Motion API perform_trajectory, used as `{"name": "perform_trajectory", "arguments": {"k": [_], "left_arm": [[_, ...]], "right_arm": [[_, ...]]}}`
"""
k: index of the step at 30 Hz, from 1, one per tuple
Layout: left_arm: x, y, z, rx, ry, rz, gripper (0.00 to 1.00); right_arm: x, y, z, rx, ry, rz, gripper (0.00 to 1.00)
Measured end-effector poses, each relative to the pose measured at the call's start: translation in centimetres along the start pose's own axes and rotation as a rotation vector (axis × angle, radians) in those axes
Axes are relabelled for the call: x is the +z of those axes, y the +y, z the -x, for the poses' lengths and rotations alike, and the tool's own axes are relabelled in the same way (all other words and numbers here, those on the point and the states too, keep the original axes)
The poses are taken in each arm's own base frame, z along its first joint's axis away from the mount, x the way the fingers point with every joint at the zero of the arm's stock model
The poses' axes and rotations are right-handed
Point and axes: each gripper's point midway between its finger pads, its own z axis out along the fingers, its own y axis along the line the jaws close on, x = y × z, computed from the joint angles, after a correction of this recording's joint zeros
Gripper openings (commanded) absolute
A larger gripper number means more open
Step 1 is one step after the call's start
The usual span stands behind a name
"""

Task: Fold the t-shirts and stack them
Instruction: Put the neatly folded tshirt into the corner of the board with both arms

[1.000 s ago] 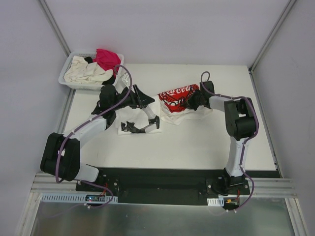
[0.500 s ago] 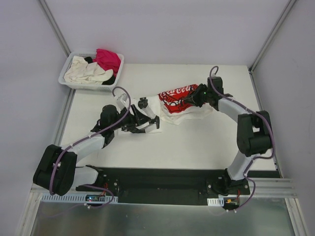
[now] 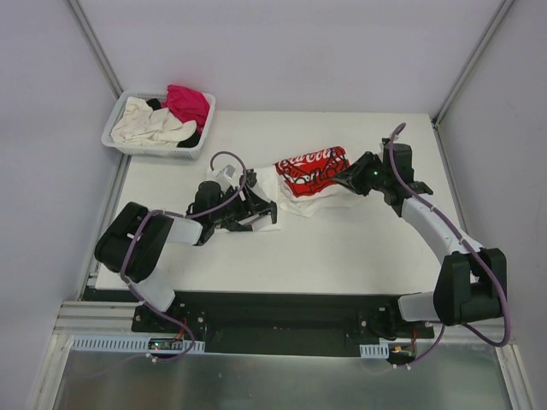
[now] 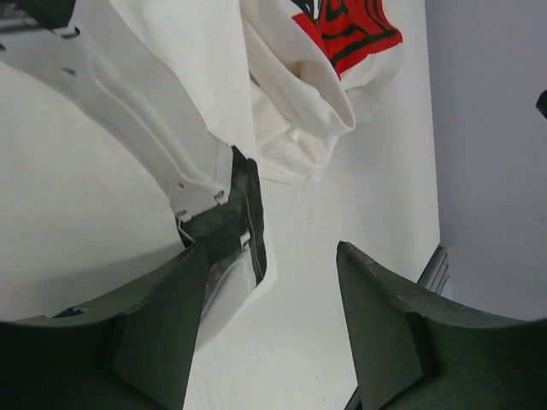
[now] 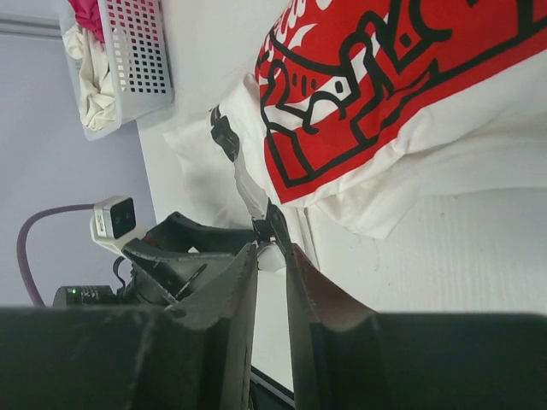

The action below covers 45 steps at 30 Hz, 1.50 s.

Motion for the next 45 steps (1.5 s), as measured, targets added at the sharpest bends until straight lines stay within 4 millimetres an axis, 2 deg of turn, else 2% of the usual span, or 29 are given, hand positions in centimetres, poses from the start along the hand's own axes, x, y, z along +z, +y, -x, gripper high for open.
{"name": "perform_trajectory", "arguments": {"k": [5,8,11,14,17,19,21,27,31,34,38,41,45], "left_arm": [[1.9,0.1,0.6,-0.039,-0.009,-0.041,0.58],[2.2,0.2,0.0,-0.084,-0.002,-0.065,0.57],[1.4,0.0,-1.7,-0.111,0.013,-0.073,0.57],[0.4,-1.6,-4.2,-0.093,0.058,-0.084,0.58],[-0.3,-3.9,-5.2,-0.054,0.073,-0.123,0.58],[-0.6,-4.8,-4.9,-0.039,0.059,-0.139,0.58],[-0.7,-4.8,-4.6,-0.035,0.046,-0.136,0.58],[-0.9,-3.6,-4.3,0.006,0.040,-0.058,0.60],[-1.2,-4.8,-1.3,0.080,-0.027,-0.043,0.61],[-2.3,-5.3,2.6,0.133,-0.131,-0.017,0.62],[-3.8,-4.6,6.5,0.183,-0.238,0.088,0.63],[-4.7,-3.7,8.2,0.209,-0.288,0.189,0.62],[-6.4,-2.4,9.3,0.212,-0.341,0.290,0.62]], "right_arm": [[-1.3,-0.9,0.6,0.014,-0.022,-0.011,0.22],[-2.3,-1.3,1.1,0.027,-0.039,-0.012,0.22],[-3.5,-1.4,1.9,0.042,-0.063,-0.007,0.21],[-4.8,-1.2,2.7,0.049,-0.094,0.007,0.21],[-5.5,-0.9,3.3,0.049,-0.114,0.023,0.21],[-5.7,-0.8,3.4,0.049,-0.116,0.028,0.21],[-5.7,-0.9,3.3,0.050,-0.114,0.028,0.21],[-5.7,-0.9,2.9,0.052,-0.098,0.033,0.25],[-5.5,-0.9,2.4,0.020,-0.071,0.040,0.31],[-3.9,-1.3,0.7,-0.012,0.001,0.029,0.37],[-0.4,-3.0,-5.0,-0.058,0.195,-0.017,0.41],[1.3,-4.4,-9.0,-0.086,0.322,-0.054,0.41],[2.6,-5.2,-12.4,-0.119,0.421,-0.079,0.42]]}}
